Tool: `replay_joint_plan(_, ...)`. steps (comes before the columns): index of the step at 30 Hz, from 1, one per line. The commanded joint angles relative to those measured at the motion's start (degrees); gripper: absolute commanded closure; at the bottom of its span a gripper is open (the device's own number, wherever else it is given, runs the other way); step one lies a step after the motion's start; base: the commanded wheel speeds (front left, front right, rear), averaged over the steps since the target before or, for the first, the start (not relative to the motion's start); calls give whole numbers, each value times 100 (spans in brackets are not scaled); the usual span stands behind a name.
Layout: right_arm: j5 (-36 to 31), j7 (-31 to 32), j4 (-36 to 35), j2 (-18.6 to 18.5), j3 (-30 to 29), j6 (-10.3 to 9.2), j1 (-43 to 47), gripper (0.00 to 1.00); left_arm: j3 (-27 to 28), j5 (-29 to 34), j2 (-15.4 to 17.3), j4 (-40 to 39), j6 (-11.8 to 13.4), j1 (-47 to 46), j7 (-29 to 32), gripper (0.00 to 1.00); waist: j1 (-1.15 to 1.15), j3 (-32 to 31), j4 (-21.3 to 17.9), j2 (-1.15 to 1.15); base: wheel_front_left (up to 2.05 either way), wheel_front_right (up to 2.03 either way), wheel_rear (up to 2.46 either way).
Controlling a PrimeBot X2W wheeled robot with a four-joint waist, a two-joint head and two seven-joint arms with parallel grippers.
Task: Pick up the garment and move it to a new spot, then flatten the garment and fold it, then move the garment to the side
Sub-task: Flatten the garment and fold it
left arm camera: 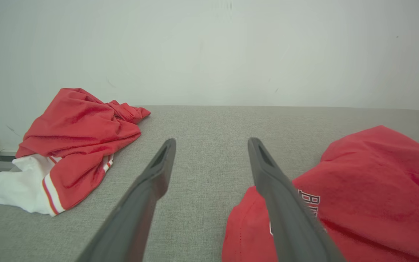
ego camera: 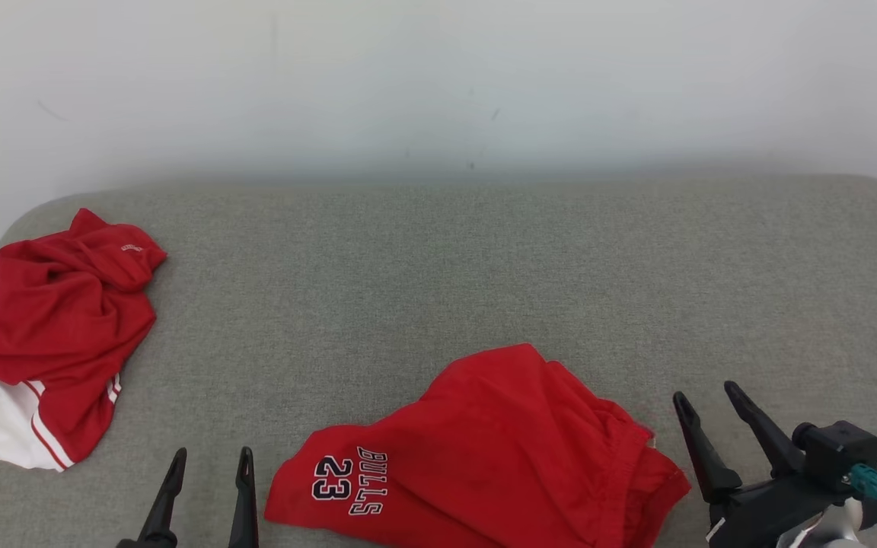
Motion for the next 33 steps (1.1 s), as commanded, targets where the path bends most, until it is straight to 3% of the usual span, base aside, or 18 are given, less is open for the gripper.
replay_joint_plan(1, 57, 9, 156, 32, 87, -14, -118, 0, 23, 51, -6, -30, -10, -42, -19, 0, 0, 27, 46, 0, 0, 0, 0)
replay_joint_plan(19, 606, 199, 2322, 257, 1177, -15, -934, 0, 73, 91, -7, -71, -7, -102, -20, 0, 0, 175, 221, 0, 0, 0, 0)
replay_joint_plan(20, 662, 241, 2427, 272, 1245, -15, -973, 21, 70, 92, -6, -69, -7, -107, -20, 0, 0, 180, 228, 0, 0, 0, 0)
replay_joint_plan(21, 715, 259, 2513, 290, 1322, -15, -1010, 52, 66, 92, -6, -70, -1, -108, -19, 0, 0, 179, 231, 0, 0, 0, 0)
replay_joint_plan(22, 750, 233, 2574, 298, 1381, -15, -1043, 73, 62, 90, -7, -74, 0, -106, -19, 0, 0, 183, 234, 0, 0, 0, 0)
replay_joint_plan(23, 785, 196, 2625, 299, 1443, -15, -1080, 99, 67, 89, -7, -75, -4, -109, -20, 0, 0, 187, 237, 0, 0, 0, 0)
replay_joint_plan(33, 795, -568, 2790, 83, 1542, -15, -1618, 100, 54, 46, -7, -84, 34, -88, -20, 0, 0, 198, 238, 0, 0, 0, 0)
